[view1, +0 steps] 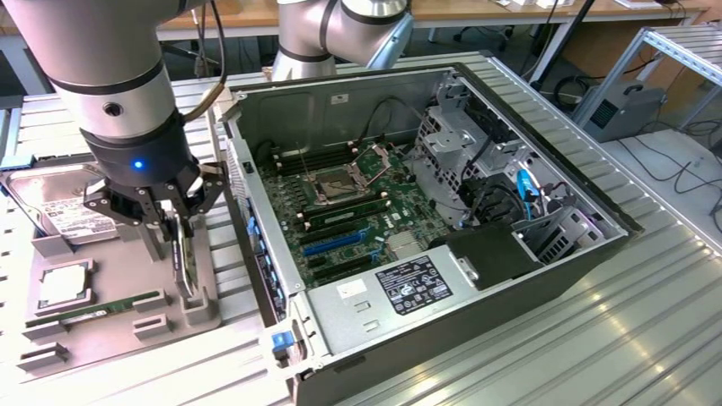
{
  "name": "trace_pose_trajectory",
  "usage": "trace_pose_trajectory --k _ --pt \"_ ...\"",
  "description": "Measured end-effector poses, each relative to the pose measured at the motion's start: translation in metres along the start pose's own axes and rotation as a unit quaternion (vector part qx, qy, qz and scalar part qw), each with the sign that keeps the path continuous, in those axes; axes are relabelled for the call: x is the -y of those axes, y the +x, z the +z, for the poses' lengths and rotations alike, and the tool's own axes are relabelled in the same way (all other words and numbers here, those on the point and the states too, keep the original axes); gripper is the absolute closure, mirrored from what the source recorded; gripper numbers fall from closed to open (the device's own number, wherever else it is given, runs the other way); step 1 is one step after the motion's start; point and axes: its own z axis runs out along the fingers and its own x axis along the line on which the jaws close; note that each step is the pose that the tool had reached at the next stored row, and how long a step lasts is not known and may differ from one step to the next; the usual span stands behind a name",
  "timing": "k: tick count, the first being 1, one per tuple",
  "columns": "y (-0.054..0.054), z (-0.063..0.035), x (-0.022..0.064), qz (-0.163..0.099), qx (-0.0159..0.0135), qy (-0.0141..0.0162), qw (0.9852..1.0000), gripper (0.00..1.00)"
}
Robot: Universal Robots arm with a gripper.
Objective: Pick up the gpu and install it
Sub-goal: 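Pick up the gpu and move the gpu toward the slot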
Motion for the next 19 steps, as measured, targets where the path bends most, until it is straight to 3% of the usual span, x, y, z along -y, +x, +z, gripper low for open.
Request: trace_pose_trajectory --k 19 --pt "-0.0001 -0.0054 -0.0002 0.000 0.0000 0.0000 1.0000 0.73"
